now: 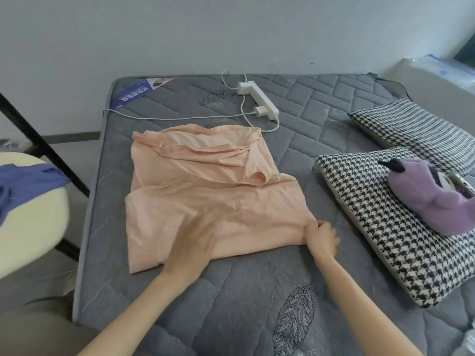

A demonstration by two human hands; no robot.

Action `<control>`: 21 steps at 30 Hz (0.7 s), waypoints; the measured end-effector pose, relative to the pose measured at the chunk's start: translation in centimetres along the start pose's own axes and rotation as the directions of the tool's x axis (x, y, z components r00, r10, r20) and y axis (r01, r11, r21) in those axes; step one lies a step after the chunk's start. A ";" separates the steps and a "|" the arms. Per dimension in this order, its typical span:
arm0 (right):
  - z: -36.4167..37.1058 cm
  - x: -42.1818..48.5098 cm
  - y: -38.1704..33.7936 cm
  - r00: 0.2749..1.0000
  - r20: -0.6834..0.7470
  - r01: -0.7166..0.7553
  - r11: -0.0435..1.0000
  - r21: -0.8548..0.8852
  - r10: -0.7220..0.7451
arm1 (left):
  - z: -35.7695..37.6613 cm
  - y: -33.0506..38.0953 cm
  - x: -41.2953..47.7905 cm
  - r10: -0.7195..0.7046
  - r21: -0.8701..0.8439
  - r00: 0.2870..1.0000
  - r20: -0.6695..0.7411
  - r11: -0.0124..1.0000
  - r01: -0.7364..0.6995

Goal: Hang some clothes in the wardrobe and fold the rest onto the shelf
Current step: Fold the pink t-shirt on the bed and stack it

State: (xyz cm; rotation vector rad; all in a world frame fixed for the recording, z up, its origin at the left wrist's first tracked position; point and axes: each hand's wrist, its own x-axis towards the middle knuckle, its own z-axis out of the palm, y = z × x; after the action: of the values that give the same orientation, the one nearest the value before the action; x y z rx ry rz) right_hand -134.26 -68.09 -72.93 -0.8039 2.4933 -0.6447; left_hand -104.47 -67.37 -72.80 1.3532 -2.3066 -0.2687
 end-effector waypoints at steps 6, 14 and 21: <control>0.4 0.1 -1.3 0.989 0.139 0.050 0.998 -0.033 -0.044 | -2.4 -5.2 -2.0 -0.799 -0.081 0.591 -0.110 0.600 0.796; 0.6 -0.1 -2.8 0.977 0.171 0.049 0.920 0.388 -0.124 | -3.1 -5.8 -1.8 -0.933 -0.439 0.245 0.263 0.111 0.892; -1.6 -0.3 -1.9 0.997 0.013 0.059 0.879 0.472 -0.074 | -5.8 -8.6 -3.6 -0.919 -0.579 0.207 0.336 -0.027 0.815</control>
State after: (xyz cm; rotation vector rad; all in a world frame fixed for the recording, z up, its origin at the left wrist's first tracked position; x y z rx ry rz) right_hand -134.10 -68.84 -70.49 -0.7016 2.1444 -1.1959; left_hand -93.60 -68.17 -72.04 2.0708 -0.5820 -1.2168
